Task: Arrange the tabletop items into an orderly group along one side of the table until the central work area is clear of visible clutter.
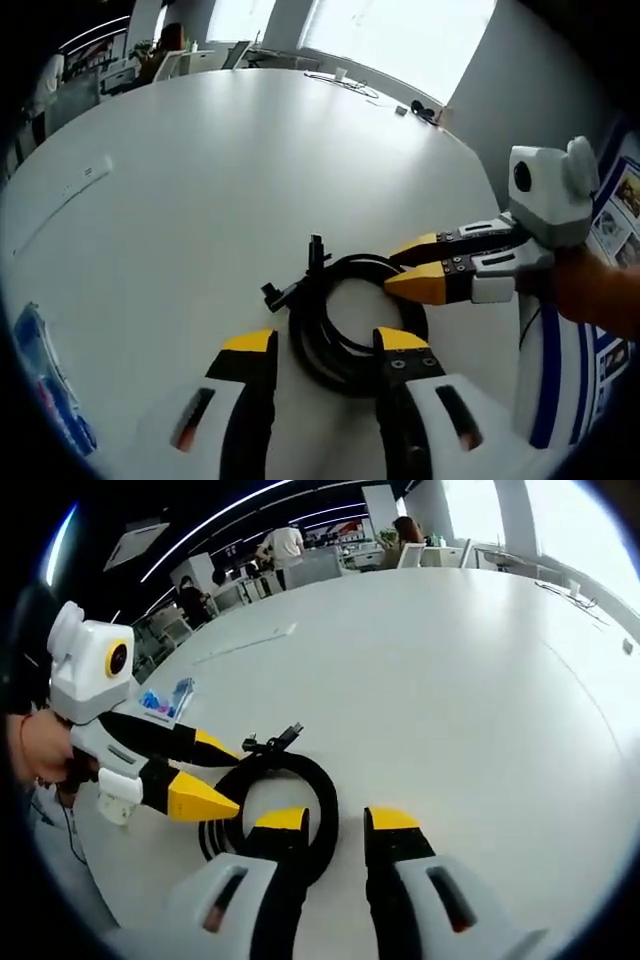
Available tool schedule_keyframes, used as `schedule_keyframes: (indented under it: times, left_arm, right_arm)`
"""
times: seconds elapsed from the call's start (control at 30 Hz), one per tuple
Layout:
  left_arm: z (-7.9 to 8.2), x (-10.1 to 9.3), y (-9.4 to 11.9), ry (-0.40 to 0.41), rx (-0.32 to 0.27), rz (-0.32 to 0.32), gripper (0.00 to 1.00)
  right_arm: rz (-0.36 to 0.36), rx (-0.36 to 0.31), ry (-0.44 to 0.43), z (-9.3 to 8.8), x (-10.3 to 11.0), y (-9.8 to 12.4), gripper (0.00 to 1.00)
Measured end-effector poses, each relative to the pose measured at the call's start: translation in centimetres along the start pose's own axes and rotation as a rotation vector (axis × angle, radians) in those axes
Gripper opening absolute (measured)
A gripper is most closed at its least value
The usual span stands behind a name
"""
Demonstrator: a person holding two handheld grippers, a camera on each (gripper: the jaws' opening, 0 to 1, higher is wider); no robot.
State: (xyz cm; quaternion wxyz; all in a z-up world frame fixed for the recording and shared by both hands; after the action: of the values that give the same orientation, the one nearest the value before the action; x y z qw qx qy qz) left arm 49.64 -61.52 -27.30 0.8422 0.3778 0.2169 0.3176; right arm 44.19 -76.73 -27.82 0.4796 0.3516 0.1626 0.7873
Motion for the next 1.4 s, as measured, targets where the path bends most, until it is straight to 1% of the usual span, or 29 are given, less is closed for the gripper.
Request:
schedule_keyframes:
  times: [0.33,0.5,0.87,0.93,1.07,1.4]
  left_arm:
    - [0.1,0.0,0.3,-0.013,-0.009,-0.02,0.46]
    - [0.3,0.0,0.7,-0.017,-0.017,-0.025,0.49]
    - [0.6,0.1,1.3,-0.033,-0.031,-0.035,0.56]
    - [0.6,0.2,1.5,-0.023,-0.039,-0.041,0.57]
    - [0.6,0.2,1.9,-0.032,-0.044,-0.048,0.61]
    - [0.8,0.6,2.9,-0.032,-0.066,-0.054,0.63]
  right_arm:
    - [-0.012,-0.008,0.02,0.4,-0.1,0.6,0.26]
    - [-0.008,-0.011,0.031,0.5,0.0,0.8,0.29]
    - [-0.002,-0.02,0.067,1.1,0.4,1.6,0.32]
    - [0.0,-0.026,0.073,1.3,0.5,1.7,0.33]
    - [0.006,-0.025,0.087,1.5,0.7,1.8,0.37]
    - [0.026,-0.024,0.115,1.9,1.0,2.2,0.44]
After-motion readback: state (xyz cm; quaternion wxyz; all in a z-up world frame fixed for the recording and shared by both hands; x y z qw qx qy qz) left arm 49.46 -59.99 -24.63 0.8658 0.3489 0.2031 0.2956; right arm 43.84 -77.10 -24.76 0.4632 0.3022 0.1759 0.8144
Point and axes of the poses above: the point that each gripper's makers call its tool centre point, and the gripper's own axes: y roughly backward along the fingers, x roughly to its left, z roughly out of its top, the point moved 8 cm from there along y, roughly backward along the fingers, and after that the axes turned 14 degrees about z, right-handed, at the moved point
